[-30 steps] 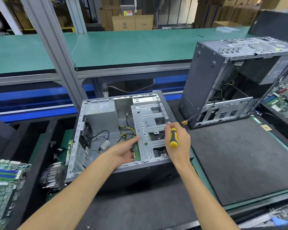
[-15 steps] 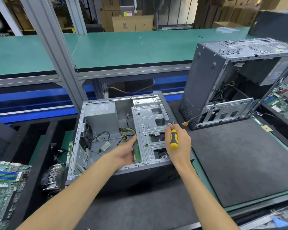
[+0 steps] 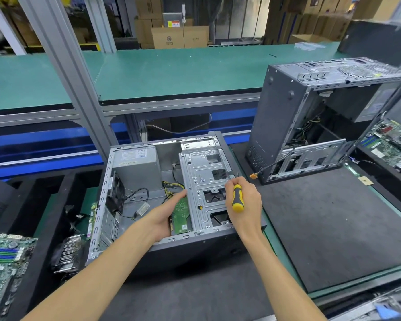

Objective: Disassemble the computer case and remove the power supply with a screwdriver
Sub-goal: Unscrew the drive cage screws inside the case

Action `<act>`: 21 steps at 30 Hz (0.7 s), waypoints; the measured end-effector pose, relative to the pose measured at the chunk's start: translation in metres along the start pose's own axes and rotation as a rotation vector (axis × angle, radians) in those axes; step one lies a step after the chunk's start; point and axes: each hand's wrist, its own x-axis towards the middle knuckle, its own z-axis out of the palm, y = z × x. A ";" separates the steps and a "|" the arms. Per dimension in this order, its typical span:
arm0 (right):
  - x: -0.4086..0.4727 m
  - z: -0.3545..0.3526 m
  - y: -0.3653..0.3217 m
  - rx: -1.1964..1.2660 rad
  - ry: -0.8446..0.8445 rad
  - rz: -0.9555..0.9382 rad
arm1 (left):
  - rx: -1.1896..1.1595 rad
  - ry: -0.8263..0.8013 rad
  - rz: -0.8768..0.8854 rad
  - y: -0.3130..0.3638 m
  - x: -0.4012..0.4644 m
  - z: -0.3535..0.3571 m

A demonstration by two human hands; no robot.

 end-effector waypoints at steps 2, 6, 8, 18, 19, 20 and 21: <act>0.000 0.000 0.001 -0.005 -0.002 0.006 | -0.024 -0.087 -0.022 0.001 -0.004 0.001; 0.000 0.001 0.001 -0.008 0.002 0.005 | -0.052 -0.157 -0.040 0.002 -0.006 0.002; 0.000 0.002 0.002 -0.001 0.008 -0.006 | -0.058 -0.191 -0.048 0.002 -0.005 0.003; 0.000 0.000 0.001 0.008 -0.002 0.015 | 0.021 -0.017 0.003 -0.003 -0.001 0.006; 0.000 -0.001 0.001 0.010 -0.004 0.014 | 0.039 0.017 0.011 -0.003 -0.001 0.005; 0.000 -0.001 0.002 0.013 -0.004 0.015 | 0.053 0.044 0.017 -0.003 -0.001 0.006; 0.000 -0.001 0.002 0.013 -0.006 0.016 | 0.064 0.065 0.019 -0.004 -0.001 0.006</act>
